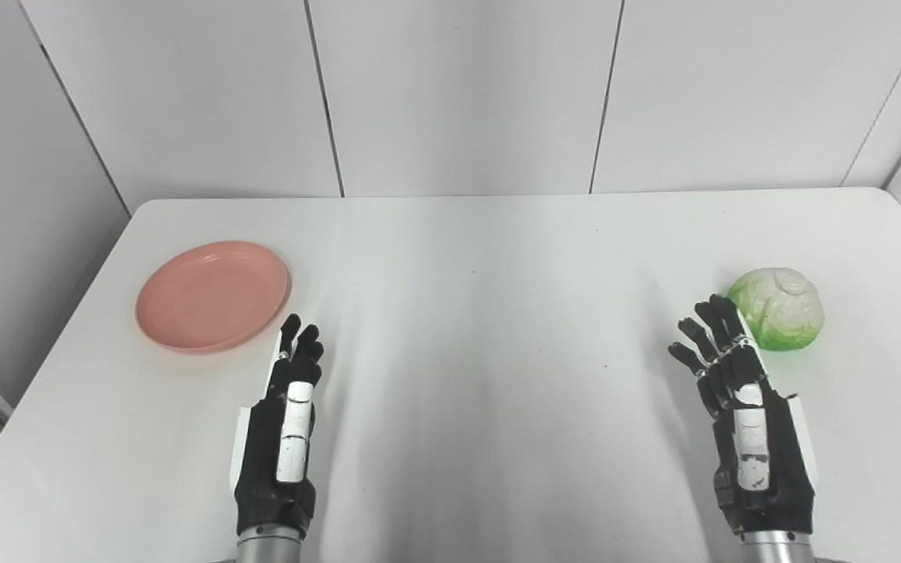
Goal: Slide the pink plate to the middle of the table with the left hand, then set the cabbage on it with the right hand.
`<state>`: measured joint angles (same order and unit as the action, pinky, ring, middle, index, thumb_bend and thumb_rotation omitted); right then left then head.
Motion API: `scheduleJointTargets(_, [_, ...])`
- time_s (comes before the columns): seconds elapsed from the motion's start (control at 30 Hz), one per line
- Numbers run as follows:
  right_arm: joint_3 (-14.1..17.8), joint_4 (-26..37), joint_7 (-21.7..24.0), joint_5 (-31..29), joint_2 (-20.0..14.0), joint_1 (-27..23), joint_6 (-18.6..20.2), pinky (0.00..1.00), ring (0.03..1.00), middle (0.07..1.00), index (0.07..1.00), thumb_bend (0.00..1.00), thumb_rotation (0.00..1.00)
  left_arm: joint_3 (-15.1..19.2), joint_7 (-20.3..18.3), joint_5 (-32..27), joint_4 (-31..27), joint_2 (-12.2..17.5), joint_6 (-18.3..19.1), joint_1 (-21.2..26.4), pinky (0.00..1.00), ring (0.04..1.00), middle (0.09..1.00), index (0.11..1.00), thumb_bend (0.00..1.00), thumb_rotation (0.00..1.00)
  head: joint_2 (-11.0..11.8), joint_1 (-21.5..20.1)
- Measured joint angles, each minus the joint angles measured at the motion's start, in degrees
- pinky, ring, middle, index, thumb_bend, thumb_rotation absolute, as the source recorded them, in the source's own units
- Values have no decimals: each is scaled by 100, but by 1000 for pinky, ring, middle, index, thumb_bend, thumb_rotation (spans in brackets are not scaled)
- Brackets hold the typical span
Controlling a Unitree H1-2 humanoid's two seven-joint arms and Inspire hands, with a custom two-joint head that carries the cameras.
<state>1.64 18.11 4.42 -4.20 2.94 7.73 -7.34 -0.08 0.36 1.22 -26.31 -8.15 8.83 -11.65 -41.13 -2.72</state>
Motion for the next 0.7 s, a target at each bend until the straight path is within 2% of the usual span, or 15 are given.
scheduleJointTargets(0.1, [6,-19,22,-47,-1,0,-1,871,902,935,917,803,945,-32,0,15,4,-3,-5,-6,981,954,951,953,790,896,105,123])
scheduleJointTargets(0.23, [54,-234,90,-161,-9,3,-3,870,897,934,904,814,928,-102,9,126,127,-14,-128,-14,960,938,936,941,768,891,421,491])
scheduleJointTargets(0.33, [126,-343,146,-231,-23,3,-39,876,898,935,895,804,931,-149,31,160,283,-32,-286,-29,973,945,942,948,738,900,509,579])
scheduleJointTargets(0.37, [159,-404,160,-264,-30,3,-71,875,899,934,893,804,931,-169,43,193,333,-39,-316,-38,977,947,945,951,725,903,553,615])
scheduleJointTargets(0.43, [220,-558,206,-340,-46,2,-209,883,904,935,894,807,936,-207,53,230,435,-50,-387,-50,983,949,948,954,694,902,816,816])
scheduleJointTargets(0.47, [252,-629,237,-363,-57,2,-225,886,906,936,894,806,938,-227,58,242,513,-57,-468,-52,984,949,950,955,683,902,817,817])
scheduleJointTargets(0.5, [278,-730,264,-398,-67,1,-266,891,909,938,893,802,940,-250,61,249,575,-63,-543,-62,986,950,953,958,667,906,931,896])
scheduleJointTargets(0.57, [333,-892,318,-455,-96,3,-370,892,909,939,891,797,937,-308,73,267,682,-74,-657,-79,985,950,955,960,649,907,932,896])
scheduleJointTargets(0.6, [357,-962,356,-490,-110,2,-439,892,909,939,889,792,934,-330,80,276,730,-80,-725,-85,984,950,956,961,633,908,1071,975])
scheduleJointTargets(0.63, [386,-1016,381,-546,-118,2,-478,893,910,939,887,787,933,-358,87,302,781,-86,-787,-90,984,951,956,962,619,910,1072,976])
scheduleJointTargets(0.7, [427,-1131,404,-625,-129,-2,-598,891,906,937,883,775,937,-390,98,359,920,-95,-913,-92,989,955,961,966,600,911,1282,1081])
